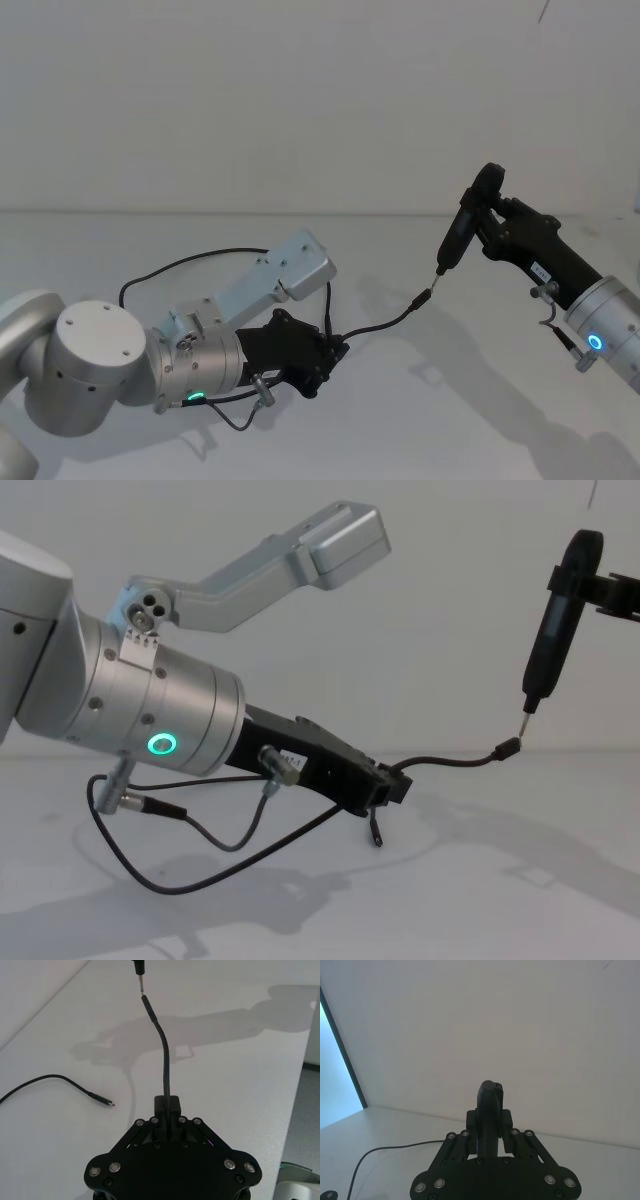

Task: Pick up the data cable with the one hand.

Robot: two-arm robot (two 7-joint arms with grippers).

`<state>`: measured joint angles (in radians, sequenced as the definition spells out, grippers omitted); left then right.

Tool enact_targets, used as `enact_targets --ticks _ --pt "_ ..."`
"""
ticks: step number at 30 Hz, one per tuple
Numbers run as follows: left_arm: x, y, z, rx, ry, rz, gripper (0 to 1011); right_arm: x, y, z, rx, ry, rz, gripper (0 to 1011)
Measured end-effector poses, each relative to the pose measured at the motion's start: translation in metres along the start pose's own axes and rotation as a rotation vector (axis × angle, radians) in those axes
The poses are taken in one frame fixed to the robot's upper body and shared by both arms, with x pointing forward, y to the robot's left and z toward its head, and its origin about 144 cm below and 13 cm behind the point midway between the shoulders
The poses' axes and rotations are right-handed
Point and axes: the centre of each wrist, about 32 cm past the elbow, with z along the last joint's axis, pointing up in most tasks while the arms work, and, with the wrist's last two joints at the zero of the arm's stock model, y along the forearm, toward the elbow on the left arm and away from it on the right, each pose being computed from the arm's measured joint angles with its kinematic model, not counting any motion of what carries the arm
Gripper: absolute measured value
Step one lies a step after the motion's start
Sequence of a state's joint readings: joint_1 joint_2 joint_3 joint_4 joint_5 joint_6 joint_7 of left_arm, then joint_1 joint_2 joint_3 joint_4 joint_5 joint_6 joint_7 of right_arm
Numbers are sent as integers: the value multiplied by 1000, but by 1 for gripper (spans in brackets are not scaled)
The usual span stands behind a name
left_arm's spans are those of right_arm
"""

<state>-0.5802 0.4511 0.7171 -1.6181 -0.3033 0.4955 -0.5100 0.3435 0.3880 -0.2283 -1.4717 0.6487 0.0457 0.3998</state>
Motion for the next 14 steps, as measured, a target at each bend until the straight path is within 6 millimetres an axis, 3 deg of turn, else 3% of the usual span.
enact_targets --ticks 14 --pt "0 0 0 0 0 0 38 0 0 0 -2 0 -2 279"
